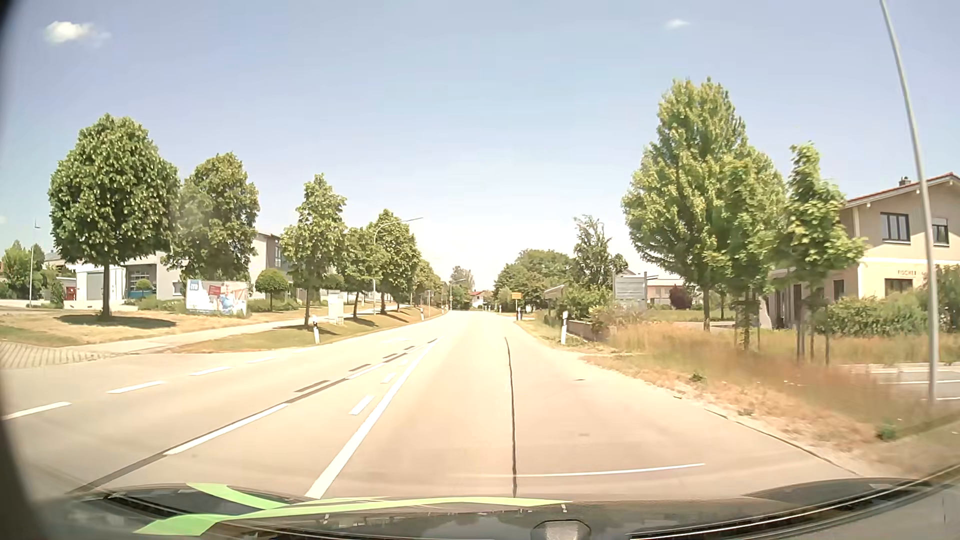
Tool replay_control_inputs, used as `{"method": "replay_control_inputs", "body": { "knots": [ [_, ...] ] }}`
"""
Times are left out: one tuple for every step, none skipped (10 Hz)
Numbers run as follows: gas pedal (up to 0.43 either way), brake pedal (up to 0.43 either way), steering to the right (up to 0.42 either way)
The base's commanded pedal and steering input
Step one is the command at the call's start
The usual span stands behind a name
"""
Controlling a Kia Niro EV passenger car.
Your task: Follow the waypoints while adhering to traffic rules and regulations
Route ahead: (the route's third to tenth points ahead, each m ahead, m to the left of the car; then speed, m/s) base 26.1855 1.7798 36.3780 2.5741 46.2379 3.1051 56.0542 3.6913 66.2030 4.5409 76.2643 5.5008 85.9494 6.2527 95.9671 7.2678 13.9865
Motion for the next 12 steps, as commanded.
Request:
{"method": "replay_control_inputs", "body": {
  "knots": [
    [0.177, 0.0, -0.021],
    [0.177, 0.0, -0.017],
    [0.177, 0.0, -0.011],
    [0.177, 0.0, -0.005],
    [0.177, 0.0, -0.005],
    [0.177, 0.0, -0.005],
    [0.177, 0.0, -0.011],
    [0.189, 0.0, -0.012],
    [0.189, 0.0, -0.012],
    [0.189, 0.0, -0.013],
    [0.197, 0.0, -0.013],
    [0.197, 0.0, -0.013]
  ]
}}
